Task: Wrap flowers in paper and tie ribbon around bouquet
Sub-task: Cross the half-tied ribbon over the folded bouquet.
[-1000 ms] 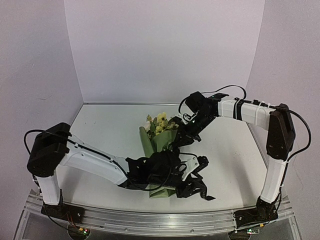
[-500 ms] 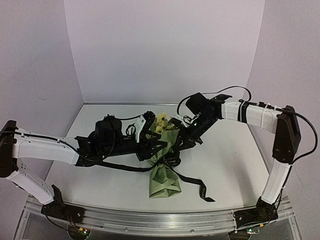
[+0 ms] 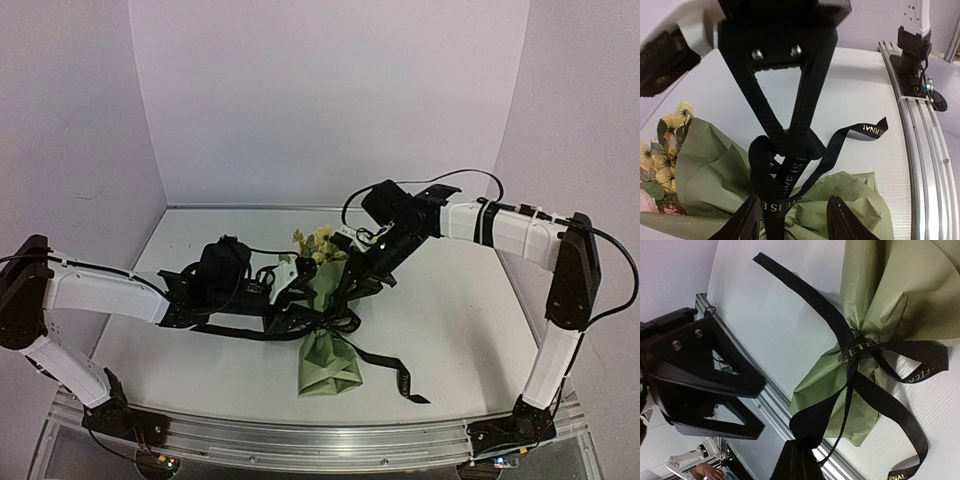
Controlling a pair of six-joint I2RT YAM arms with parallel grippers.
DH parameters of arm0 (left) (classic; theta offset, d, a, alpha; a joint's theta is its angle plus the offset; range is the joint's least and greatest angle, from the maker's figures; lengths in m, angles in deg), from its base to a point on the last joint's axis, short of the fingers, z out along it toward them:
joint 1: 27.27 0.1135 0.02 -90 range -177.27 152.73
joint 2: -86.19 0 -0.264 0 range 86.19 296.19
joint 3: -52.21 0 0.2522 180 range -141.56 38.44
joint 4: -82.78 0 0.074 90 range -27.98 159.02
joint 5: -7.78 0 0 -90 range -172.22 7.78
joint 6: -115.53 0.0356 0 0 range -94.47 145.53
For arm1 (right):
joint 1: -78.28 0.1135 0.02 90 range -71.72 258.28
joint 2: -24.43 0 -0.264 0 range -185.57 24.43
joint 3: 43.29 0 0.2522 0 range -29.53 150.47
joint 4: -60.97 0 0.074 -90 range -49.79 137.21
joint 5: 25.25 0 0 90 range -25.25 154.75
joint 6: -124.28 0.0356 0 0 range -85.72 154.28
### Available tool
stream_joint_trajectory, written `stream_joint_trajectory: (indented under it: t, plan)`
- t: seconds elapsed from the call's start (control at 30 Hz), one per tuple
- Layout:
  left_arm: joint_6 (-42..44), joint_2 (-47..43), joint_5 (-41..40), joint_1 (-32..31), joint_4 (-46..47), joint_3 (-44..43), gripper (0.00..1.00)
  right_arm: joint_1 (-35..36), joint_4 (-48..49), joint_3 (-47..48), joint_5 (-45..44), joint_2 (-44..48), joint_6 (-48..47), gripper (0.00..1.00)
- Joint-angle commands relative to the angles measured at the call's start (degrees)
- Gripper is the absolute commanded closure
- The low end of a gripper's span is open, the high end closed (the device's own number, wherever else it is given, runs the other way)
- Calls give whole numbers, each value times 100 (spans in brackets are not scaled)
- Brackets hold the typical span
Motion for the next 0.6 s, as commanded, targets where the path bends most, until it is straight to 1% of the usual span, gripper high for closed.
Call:
stream_joint_trajectory:
  t: [0.0,0.17,0.43,0.57]
  plan:
    - [493,265,7,12,-142,-441,54,79,-1,302,136,55,35,100]
    - [510,376,-228,12,144,-486,54,119,-12,330,170,2,28,100]
    - [552,613,-262,12,266,-641,56,213,-72,474,229,-125,6,100]
    - [555,716,-216,12,289,-706,59,240,-140,527,219,-182,-20,100]
